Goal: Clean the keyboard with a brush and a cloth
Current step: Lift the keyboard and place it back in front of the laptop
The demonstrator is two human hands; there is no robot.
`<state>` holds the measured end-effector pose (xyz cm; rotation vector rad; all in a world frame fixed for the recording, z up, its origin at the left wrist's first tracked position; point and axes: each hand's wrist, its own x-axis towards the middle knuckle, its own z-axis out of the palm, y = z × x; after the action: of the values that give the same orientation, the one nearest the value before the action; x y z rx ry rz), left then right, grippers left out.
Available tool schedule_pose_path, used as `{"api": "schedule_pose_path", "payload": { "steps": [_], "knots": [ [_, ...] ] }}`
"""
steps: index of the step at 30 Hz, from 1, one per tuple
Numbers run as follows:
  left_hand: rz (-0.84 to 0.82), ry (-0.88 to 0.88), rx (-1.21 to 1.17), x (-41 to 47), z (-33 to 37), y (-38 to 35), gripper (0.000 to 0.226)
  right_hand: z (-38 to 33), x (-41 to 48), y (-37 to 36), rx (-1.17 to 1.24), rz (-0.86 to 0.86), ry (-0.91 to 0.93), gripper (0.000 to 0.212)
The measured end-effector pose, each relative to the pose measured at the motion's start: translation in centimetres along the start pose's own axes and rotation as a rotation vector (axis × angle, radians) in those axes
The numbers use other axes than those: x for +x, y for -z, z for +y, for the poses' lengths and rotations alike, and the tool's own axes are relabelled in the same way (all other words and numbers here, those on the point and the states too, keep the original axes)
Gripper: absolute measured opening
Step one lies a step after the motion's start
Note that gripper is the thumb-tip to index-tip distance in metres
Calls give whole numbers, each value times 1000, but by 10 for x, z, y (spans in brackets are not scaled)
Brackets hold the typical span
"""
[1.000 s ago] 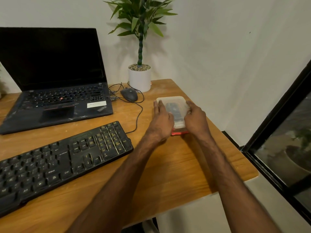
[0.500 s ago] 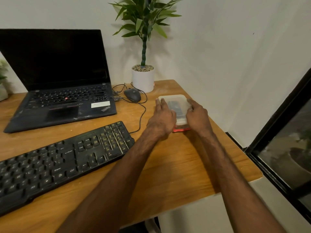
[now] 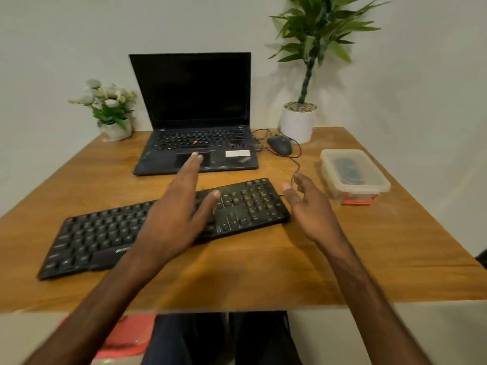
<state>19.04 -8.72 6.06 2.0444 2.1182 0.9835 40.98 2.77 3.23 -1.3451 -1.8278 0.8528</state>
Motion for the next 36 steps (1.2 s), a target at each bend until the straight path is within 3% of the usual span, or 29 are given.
{"api": "schedule_pose_path", "payload": {
  "steps": [3,6,9,11,16,22,27,29,33,36],
  "knots": [
    [21,100,84,-36,-55,19,78,-4,3,-25,-47,-55,-28,59],
    [110,277,232,-65,-108,36,78,-1,1,-45,-57,-56,-36,51],
    [140,572,262,-91,-154,46,93,5,-4,-57,-100,32,8,49],
    [154,669,199,-101,-168,47,104,5,-8,-61,-81,70,35,43],
    [275,650,-257,-101,-168,48,102,6,-9,-59,33,103,-13,49],
    [268,689,-832,-81,-154,59,65,5,-7,-53,407,218,-61,35],
    [274,607,-775,-33,-136,68,46,3,19,-43,520,230,-116,44],
    [286,615,-752,-10,-139,78,43,-6,36,-35,562,213,-100,37],
    [269,599,-678,30,-154,85,73,-20,64,-28,576,246,-59,34],
    [243,594,-670,48,-169,79,80,-18,73,-30,579,262,-71,31]
  ]
}}
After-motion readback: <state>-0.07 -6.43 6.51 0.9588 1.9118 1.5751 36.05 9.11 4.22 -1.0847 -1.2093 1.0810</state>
